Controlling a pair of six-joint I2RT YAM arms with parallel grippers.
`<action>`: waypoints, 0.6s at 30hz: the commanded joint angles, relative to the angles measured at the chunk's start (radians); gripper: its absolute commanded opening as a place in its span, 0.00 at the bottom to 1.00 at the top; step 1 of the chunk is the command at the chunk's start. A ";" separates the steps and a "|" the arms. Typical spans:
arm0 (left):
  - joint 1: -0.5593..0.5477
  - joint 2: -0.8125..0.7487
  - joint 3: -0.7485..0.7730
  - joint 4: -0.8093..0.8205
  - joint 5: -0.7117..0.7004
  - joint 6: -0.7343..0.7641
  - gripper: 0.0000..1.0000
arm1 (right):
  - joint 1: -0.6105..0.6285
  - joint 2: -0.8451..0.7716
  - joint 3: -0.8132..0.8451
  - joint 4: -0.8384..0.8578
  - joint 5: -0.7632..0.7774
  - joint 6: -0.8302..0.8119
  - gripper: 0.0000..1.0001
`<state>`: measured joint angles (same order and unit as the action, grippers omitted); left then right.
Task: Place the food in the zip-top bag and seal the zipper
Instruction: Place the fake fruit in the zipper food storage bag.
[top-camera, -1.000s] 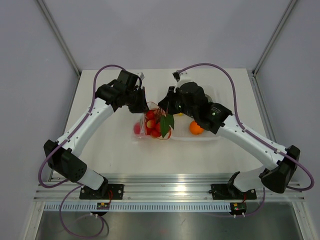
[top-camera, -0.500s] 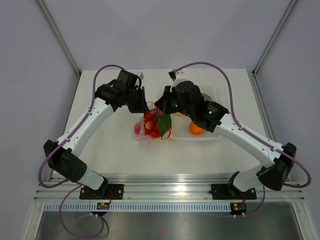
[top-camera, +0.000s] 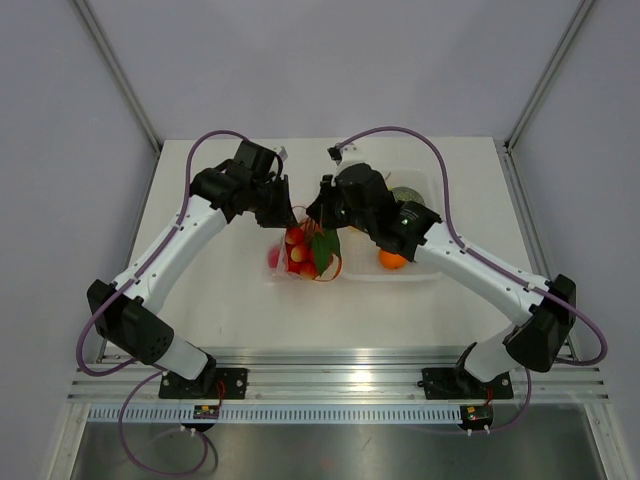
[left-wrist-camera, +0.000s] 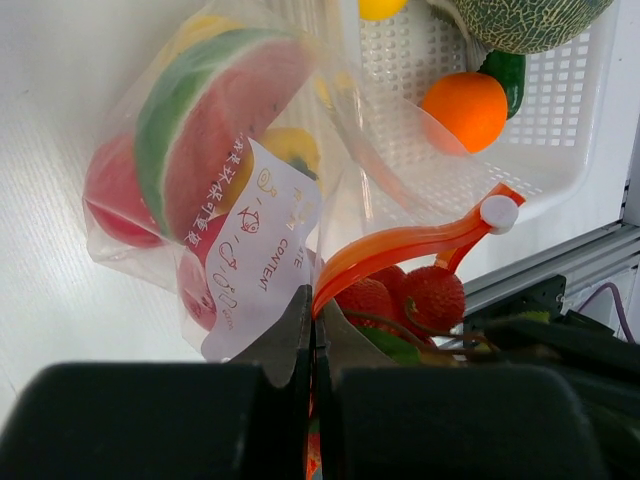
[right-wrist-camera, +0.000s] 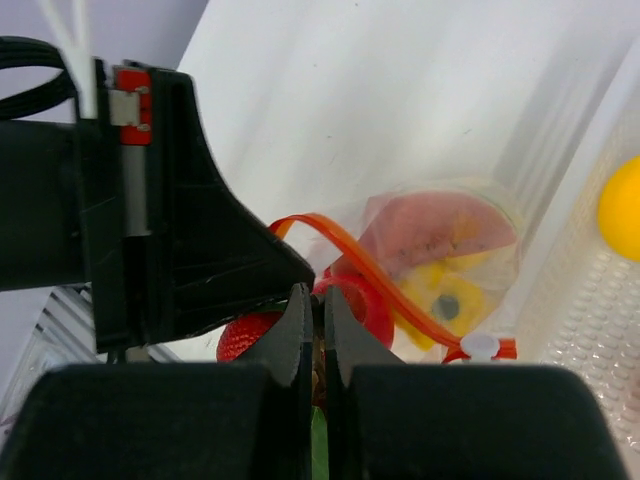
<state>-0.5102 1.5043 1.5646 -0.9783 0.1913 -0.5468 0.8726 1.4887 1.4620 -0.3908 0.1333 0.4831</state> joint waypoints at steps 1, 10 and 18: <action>-0.001 -0.018 0.035 0.026 0.031 0.007 0.00 | 0.012 0.030 0.008 0.015 0.077 -0.011 0.00; -0.001 -0.044 0.043 0.023 0.030 -0.005 0.00 | -0.015 0.047 -0.002 0.015 0.127 -0.027 0.00; -0.001 -0.064 0.081 0.053 0.120 -0.044 0.00 | -0.015 0.085 0.096 0.064 0.213 -0.132 0.00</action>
<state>-0.5098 1.4933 1.5768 -0.9775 0.2142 -0.5594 0.8650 1.5654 1.4891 -0.4103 0.2615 0.4095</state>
